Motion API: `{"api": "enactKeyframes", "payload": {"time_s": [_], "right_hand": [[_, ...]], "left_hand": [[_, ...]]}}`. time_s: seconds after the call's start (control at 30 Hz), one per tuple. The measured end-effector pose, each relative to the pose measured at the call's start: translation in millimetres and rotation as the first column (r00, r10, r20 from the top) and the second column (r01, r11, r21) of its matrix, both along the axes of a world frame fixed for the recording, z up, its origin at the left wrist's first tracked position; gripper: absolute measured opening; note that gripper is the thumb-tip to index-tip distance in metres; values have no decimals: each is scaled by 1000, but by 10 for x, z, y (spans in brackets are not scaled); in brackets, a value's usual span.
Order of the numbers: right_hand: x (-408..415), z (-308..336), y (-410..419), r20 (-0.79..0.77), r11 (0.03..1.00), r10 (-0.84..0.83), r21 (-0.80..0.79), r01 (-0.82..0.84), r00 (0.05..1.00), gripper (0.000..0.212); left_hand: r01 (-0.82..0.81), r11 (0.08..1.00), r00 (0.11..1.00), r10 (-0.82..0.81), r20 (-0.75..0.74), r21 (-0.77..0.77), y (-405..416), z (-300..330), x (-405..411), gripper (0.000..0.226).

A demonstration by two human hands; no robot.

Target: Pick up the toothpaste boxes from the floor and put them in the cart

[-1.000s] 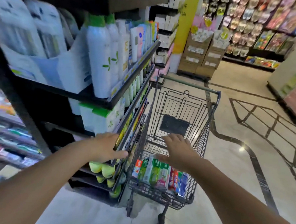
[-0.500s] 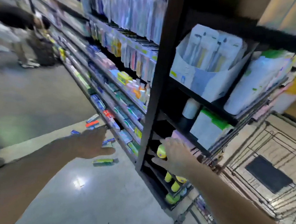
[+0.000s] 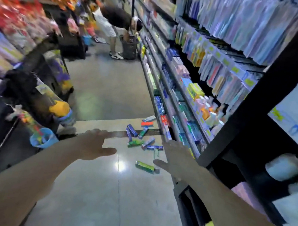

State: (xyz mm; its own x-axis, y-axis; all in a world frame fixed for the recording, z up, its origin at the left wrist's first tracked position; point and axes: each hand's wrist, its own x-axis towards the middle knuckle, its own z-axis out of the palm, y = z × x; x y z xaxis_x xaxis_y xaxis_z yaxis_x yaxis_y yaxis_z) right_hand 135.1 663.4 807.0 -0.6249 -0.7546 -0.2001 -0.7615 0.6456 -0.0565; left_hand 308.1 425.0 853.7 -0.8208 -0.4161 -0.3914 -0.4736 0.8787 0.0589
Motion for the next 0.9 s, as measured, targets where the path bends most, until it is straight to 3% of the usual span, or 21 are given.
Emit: {"api": "enactKeyframes", "payload": {"time_s": [0.27,0.5,0.9], "right_hand": [[-797,-148,-712,65,991,132,21,-134,989,71],[-1063,-316,-1428,87,980,198,13,-200,976,74],[-1418,-404,-3546,113,986,123,102,-134,986,77]], "left_hand": [[-223,975,974,223,29,-13,-480,-242,-487,86],[-256,966,967,256,13,27,-991,-346,-677,88],[-176,983,983,173,65,52,-3261,-551,-1233,92]]}}
